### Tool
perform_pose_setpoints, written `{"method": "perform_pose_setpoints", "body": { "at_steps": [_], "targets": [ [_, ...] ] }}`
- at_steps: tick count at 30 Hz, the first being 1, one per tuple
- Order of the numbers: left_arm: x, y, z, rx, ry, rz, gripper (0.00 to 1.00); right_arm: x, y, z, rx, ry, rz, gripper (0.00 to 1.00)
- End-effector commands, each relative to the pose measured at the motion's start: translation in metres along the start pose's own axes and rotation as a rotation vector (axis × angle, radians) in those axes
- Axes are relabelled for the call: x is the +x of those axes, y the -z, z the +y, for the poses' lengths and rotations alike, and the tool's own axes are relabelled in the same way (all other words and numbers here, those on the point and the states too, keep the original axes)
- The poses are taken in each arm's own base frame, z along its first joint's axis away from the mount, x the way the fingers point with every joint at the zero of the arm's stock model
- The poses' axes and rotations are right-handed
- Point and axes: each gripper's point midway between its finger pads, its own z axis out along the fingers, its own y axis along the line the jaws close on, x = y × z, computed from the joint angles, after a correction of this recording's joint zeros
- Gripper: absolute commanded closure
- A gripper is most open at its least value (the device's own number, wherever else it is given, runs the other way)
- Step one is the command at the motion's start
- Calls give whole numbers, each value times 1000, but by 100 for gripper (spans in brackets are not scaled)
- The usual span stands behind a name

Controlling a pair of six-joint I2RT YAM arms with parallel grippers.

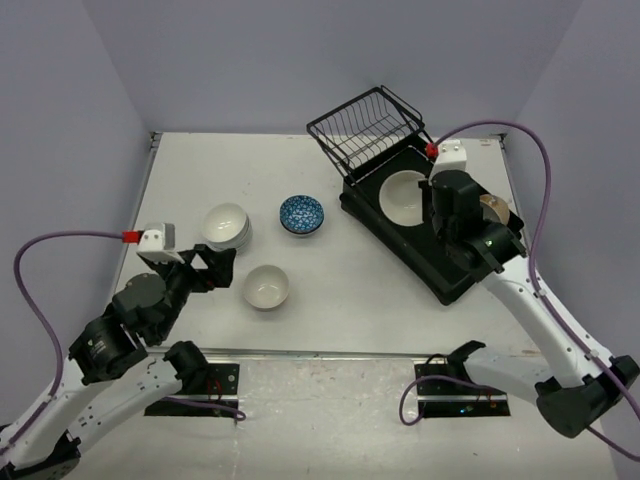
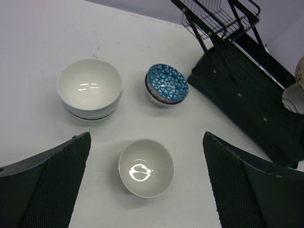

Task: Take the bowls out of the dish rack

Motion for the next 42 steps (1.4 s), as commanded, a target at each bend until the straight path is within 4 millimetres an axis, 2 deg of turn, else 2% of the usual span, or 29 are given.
{"method": "perform_pose_setpoints", "body": {
  "at_steps": [1, 2, 3, 4, 5, 6, 7, 9, 10, 13, 18, 24, 25, 29, 35, 39, 42],
  "targets": [
    [-32, 11, 28, -125, 104, -136, 0, -43, 40, 105, -475, -273, -21, 100],
    [-35, 12, 33, -145, 116, -153, 0, -44, 47, 127, -552, -273, -4, 100],
    [-39, 15, 43, -188, 130, -179, 0, -38, 48, 163, -659, -260, 51, 100],
    [-41, 17, 46, -199, 145, -194, 0, -40, 62, 192, -741, -288, 81, 100],
    [-44, 20, 50, -208, 159, -215, 0, -37, 67, 212, -789, -295, 117, 100],
    [-46, 22, 54, -225, 168, -231, 0, -21, 59, 241, -817, -286, 192, 100],
    [-48, 24, 55, -225, 177, -244, 0, -19, 77, 268, -913, -293, 240, 100],
    [-46, 23, 58, -239, 174, -244, 0, -9, 83, 299, -972, -274, 291, 100],
    [-45, 23, 58, -241, 170, -239, 0, 1, 88, 322, -997, -238, 327, 100],
    [-40, 17, 57, -246, 151, -212, 0, 14, 95, 352, -1037, -187, 367, 100],
    [-35, 8, 51, -240, 121, -170, 0, 37, 97, 376, -1049, -78, 435, 100],
    [-33, 5, 49, -226, 109, -164, 0, 60, 81, 384, -1005, -28, 478, 100],
    [-33, 4, 48, -224, 105, -162, 0, 69, 77, 387, -994, -10, 500, 100],
    [-32, 3, 47, -221, 98, -152, 0, 81, 75, 389, -989, 24, 544, 100],
    [-31, 1, 45, -212, 91, -148, 0, 95, 73, 378, -929, 94, 578, 100],
    [-31, 1, 45, -212, 89, -146, 0, 109, 74, 380, -936, 114, 620, 100],
    [-31, 1, 45, -209, 91, -149, 0, 111, 74, 384, -945, 108, 626, 100]
  ]
}}
